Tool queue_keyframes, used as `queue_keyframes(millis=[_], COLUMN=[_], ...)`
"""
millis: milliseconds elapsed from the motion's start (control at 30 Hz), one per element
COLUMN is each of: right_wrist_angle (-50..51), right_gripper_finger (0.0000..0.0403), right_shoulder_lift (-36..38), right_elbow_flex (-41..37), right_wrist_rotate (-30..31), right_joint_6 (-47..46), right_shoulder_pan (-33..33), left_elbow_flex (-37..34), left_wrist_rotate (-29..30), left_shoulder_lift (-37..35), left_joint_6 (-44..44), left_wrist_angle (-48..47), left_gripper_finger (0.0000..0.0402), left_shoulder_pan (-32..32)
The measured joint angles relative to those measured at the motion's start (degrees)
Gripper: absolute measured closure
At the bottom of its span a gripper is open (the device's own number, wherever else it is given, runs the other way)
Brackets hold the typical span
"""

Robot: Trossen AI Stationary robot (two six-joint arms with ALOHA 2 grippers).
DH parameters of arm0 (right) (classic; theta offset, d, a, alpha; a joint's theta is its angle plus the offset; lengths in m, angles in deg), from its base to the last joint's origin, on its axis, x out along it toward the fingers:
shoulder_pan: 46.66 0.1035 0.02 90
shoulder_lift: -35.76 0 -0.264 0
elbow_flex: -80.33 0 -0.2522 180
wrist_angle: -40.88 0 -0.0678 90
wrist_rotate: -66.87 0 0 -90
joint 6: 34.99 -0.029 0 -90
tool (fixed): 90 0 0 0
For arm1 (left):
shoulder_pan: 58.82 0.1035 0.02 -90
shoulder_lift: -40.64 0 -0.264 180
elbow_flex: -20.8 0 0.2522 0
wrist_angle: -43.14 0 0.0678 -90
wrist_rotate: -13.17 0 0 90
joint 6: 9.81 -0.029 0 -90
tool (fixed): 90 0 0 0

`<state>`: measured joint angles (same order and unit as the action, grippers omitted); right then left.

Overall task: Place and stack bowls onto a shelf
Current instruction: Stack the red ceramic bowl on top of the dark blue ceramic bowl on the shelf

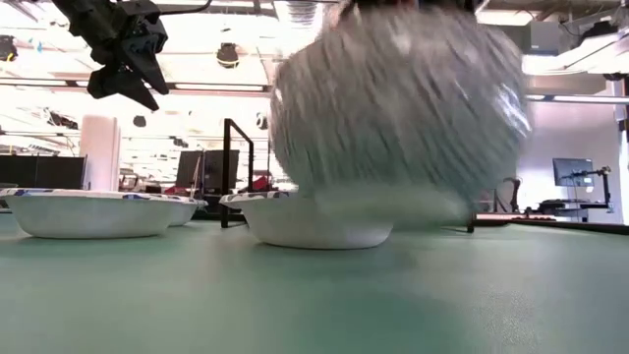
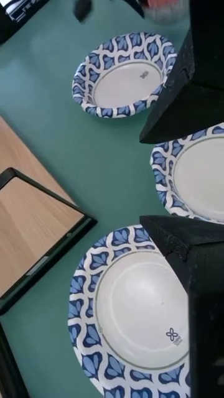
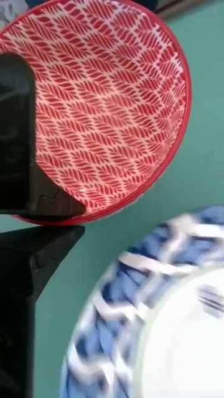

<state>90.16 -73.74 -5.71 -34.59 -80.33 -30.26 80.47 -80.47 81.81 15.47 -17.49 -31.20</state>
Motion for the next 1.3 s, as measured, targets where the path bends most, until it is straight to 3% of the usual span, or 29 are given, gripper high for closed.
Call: queue_keyframes(millis=[133,300,567,700,867,1100,1300], right_wrist_angle=[6.5,14.8,21.2,18.9,17.7,19.1,18.0], right_gripper_finger=[0.0368,0.0368,0.0368,0.0368,0.0368,0.0367,0.0308], right_shoulder_lift=[6.6,16.9,27.8,27.6,23.2,20.0,18.8], right_elbow_flex=[1.3,2.0,2.0,2.1,2.0,2.0,2.0], right_wrist_rotate=[1.3,9.9,20.3,20.7,19.3,19.1,18.6], right_joint_6=[5.2,11.1,22.1,31.0,39.4,43.9,43.9], right_shoulder_pan=[-3.7,-11.6,-34.7,-46.1,-52.9,-57.2,-58.4], left_elbow_flex=[0.0,0.0,0.0,0.0,0.0,0.0,0.0], left_wrist_rotate=[1.8,3.0,2.7,2.6,6.0,10.0,14.8], left_shoulder_lift=[0.1,0.1,0.1,0.1,-0.1,-0.1,0.5], left_joint_6=[-0.5,0.4,1.7,4.0,5.4,8.5,9.9], left_wrist_angle=[0.1,1.8,14.3,21.3,27.2,30.2,32.9], left_gripper_finger=[0.0219,0.0219,0.0219,0.0219,0.0219,0.0219,0.0219], left_shoulder_pan=[0.0,0.0,-0.1,-1.9,-5.1,-11.6,-18.0])
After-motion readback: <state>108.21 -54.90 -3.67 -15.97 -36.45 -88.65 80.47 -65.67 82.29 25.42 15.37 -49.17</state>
